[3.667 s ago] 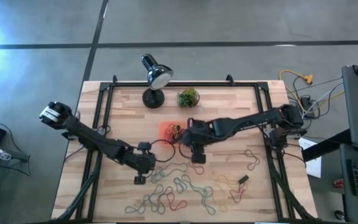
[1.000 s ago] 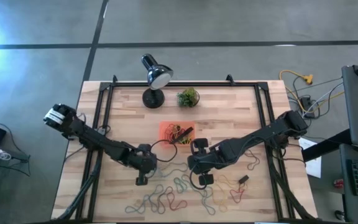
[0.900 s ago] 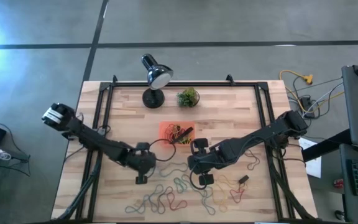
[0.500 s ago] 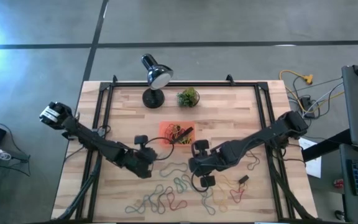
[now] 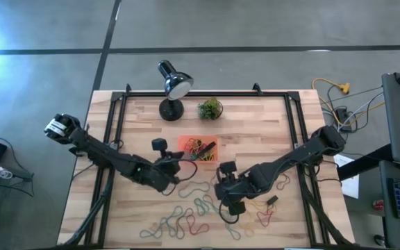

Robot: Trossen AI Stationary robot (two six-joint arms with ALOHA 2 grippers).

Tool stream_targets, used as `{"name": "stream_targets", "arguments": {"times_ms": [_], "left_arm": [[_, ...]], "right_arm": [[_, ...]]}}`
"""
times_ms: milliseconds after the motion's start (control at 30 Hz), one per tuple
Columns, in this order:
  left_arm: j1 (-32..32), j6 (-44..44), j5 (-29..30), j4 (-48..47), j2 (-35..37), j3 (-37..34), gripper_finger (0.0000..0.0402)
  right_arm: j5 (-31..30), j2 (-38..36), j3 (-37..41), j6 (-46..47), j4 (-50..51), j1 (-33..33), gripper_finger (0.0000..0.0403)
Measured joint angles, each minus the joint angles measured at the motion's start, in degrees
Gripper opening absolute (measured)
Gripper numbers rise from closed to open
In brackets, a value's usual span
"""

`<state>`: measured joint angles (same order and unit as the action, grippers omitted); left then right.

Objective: Pick and place rubber bands into bin
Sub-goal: Put the blue rubberbands into the orange bin, then put the black rubberband into the orange bin

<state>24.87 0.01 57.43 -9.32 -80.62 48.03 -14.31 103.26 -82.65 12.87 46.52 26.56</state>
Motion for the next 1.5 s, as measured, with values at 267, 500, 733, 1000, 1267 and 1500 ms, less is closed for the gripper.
{"name": "stream_targets", "arguments": {"times_ms": [267,500,733,1000,1267,1500], "left_arm": [[-6.03,3.68,-6.4,2.0,-0.02,-0.23,0.0],[-10.31,2.9,-12.83,2.25,-1.72,-0.92,0.0005],[-12.77,1.83,-16.58,2.33,-3.79,-0.96,0.0076],[-12.2,1.83,-16.65,2.44,-2.68,-0.26,0.0122],[-5.08,-3.07,-16.7,0.81,2.02,0.26,0.0123],[5.32,-12.89,-16.74,-5.12,5.1,-1.15,0.0123]], "right_arm": [[-2.84,0.0,1.53,0.58,-0.24,0.86,0.0058],[-2.86,0.0,3.83,1.98,-0.53,0.97,0.0056],[-2.98,0.0,6.52,5.08,-0.66,0.97,0.0056],[-2.86,0.0,9.12,7.11,-0.77,1.06,0.0056],[-2.15,0.0,14.13,12.35,2.72,1.39,0.0056],[4.09,-3.5,18.47,22.74,11.05,5.54,0.0056]]}}
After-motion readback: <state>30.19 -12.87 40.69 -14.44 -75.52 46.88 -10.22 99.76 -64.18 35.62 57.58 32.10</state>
